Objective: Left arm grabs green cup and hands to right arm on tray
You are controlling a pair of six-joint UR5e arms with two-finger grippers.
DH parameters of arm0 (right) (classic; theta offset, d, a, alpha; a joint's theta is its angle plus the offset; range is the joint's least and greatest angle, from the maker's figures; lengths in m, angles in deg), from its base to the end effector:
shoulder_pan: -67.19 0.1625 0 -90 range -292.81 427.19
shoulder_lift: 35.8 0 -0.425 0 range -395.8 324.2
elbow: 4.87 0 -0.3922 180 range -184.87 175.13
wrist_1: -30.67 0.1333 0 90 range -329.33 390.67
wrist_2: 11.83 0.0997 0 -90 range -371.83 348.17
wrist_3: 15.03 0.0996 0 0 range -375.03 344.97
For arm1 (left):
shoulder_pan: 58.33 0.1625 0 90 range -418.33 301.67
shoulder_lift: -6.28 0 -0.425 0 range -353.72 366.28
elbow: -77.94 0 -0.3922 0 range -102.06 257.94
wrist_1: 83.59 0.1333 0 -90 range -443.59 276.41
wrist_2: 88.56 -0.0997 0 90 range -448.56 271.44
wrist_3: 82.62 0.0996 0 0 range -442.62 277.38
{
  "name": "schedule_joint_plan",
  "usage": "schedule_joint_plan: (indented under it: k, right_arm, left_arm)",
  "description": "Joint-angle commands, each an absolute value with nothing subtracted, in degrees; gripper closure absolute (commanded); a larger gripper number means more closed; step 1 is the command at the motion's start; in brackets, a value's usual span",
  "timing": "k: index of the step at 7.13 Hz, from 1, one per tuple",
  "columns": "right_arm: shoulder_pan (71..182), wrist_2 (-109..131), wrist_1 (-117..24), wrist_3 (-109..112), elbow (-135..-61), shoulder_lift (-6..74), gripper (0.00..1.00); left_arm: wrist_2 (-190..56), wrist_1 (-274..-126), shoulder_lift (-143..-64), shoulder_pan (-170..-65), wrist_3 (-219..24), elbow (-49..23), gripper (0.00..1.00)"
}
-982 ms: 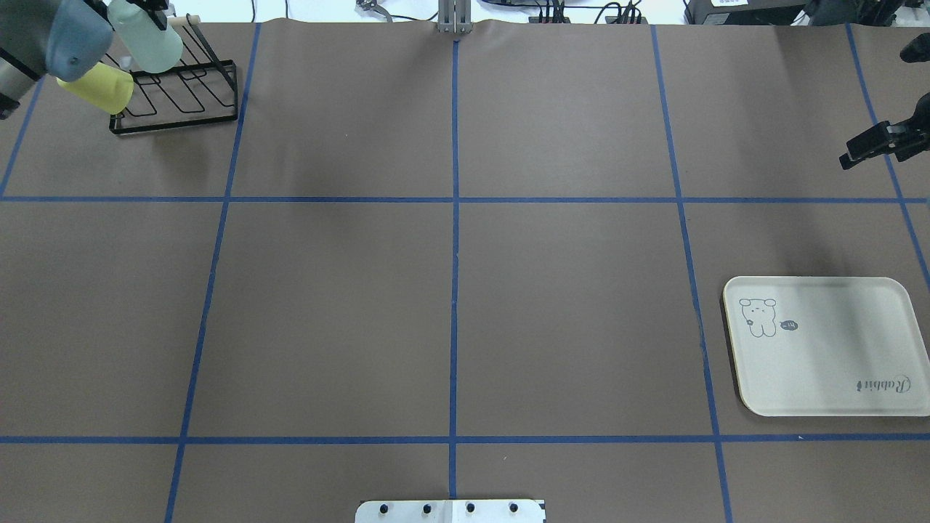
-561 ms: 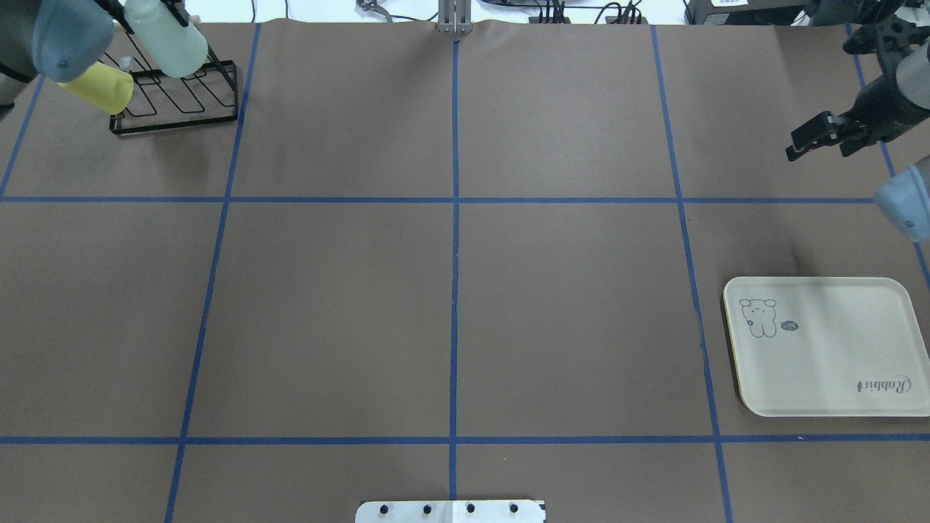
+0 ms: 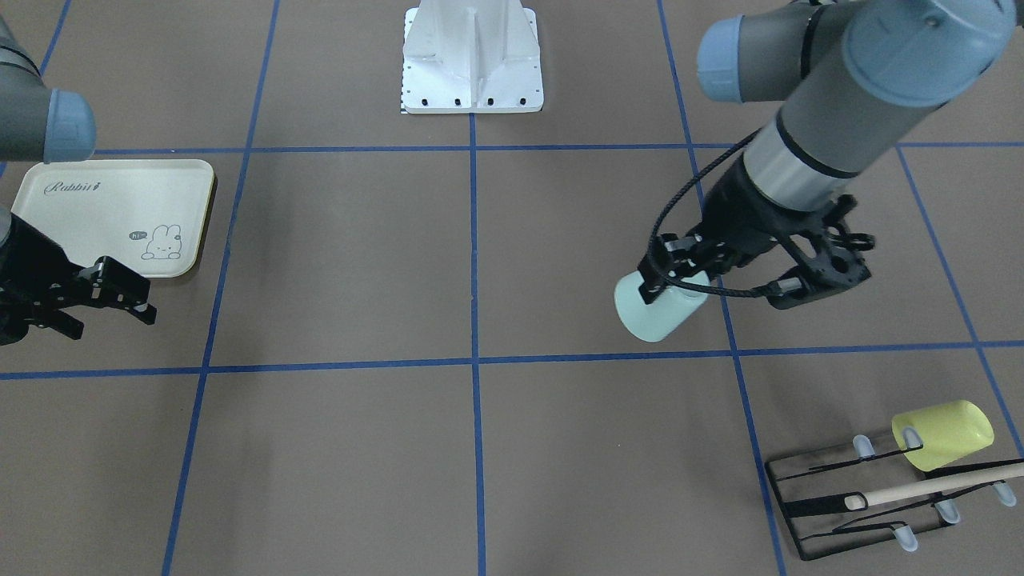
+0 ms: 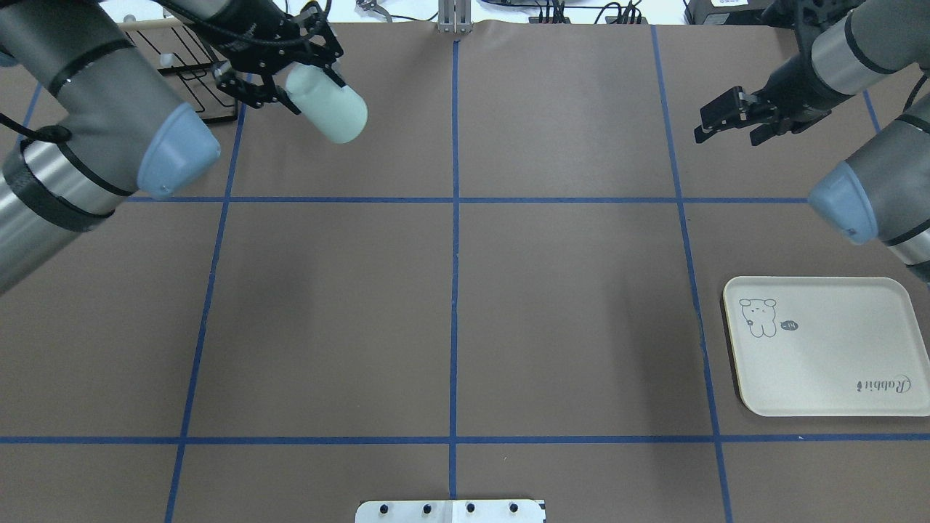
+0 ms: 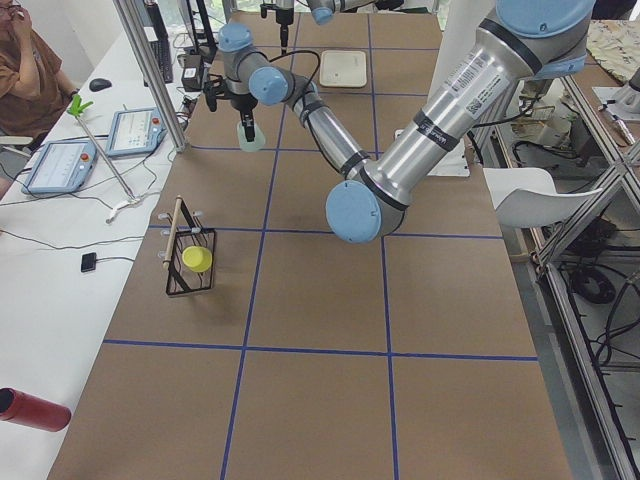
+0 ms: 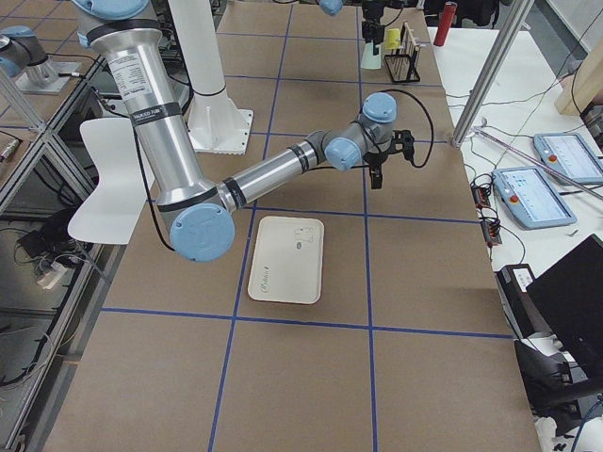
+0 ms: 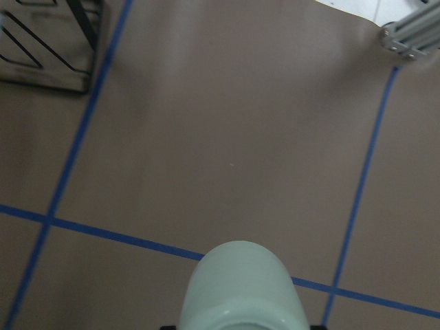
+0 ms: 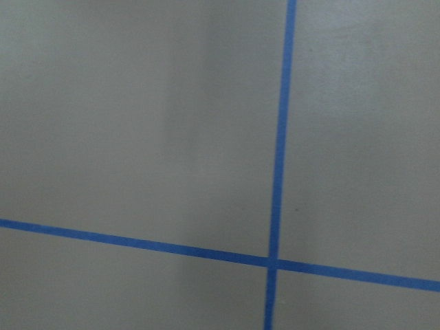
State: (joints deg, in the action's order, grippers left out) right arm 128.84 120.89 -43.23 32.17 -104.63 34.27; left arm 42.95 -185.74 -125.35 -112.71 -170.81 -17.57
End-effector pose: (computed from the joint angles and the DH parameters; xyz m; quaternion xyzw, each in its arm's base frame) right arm -0.2307 -0.5659 0.3473 0.0809 -0.4872 0.0007 0.8696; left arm 0.3321 -0.5791 0.1450 -0.0539 0.5531 -0.2027 0.8063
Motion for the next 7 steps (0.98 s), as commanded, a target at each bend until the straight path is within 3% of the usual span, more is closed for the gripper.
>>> schedule_joint_plan:
  k: [1, 3, 4, 7]
  right_arm:
    - [125.14, 121.59, -25.72, 53.40, -105.26, 33.81, 0.01]
    - [122.58, 120.81, 1.62, 77.85, -99.21, 33.81, 0.01]
    - [121.52, 118.97, 10.89, 85.27, -97.61, 33.81, 0.01]
    - [115.13, 109.43, 28.30, 100.58, -97.42, 33.72, 0.01]
  left_arm:
    - [42.92, -197.65, -126.07, -108.88, -186.22, -17.16, 1.00]
    - [43.53, -203.78, -127.57, -108.87, -195.13, -17.68, 1.00]
    - [43.54, -215.57, -127.05, -108.87, -204.26, -17.16, 1.00]
    - [43.62, -226.90, -126.96, -107.47, -217.92, -18.47, 1.00]
